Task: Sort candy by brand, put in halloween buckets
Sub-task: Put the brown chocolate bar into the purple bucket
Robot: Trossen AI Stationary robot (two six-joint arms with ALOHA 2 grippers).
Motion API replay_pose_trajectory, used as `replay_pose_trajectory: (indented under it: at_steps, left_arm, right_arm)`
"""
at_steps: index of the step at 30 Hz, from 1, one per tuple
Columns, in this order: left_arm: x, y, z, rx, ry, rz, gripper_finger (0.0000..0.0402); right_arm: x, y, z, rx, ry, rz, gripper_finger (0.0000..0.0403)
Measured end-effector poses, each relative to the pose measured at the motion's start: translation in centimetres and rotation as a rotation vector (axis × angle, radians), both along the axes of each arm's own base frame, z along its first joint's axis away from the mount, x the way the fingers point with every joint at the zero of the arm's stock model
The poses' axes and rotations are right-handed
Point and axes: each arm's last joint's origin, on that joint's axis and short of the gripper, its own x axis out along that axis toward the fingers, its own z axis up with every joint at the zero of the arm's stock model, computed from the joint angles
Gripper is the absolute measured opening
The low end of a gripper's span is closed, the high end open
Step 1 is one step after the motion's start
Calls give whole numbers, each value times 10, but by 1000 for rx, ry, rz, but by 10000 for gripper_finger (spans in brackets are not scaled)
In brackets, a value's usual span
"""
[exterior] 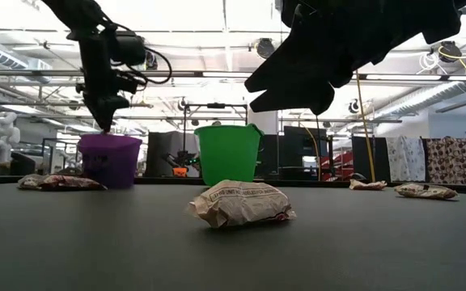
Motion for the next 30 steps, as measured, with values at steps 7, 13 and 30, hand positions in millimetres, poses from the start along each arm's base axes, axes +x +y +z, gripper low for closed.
replay_pose_trajectory:
  at_steps: [7, 13, 30]
  left_arm:
    - [-6, -15, 17, -18, 10, -37, 177]
    - [-4, -49, 28, -175, -153, -205, 180]
    - [45, -138, -55, -426, 9, -503, 180]
  right_arm:
    - [0, 0, 0, 2, 0, -1, 228]
    - [0, 0, 1, 4, -7, -1, 228]
    - [1, 0, 2, 6, -22, 0, 228]
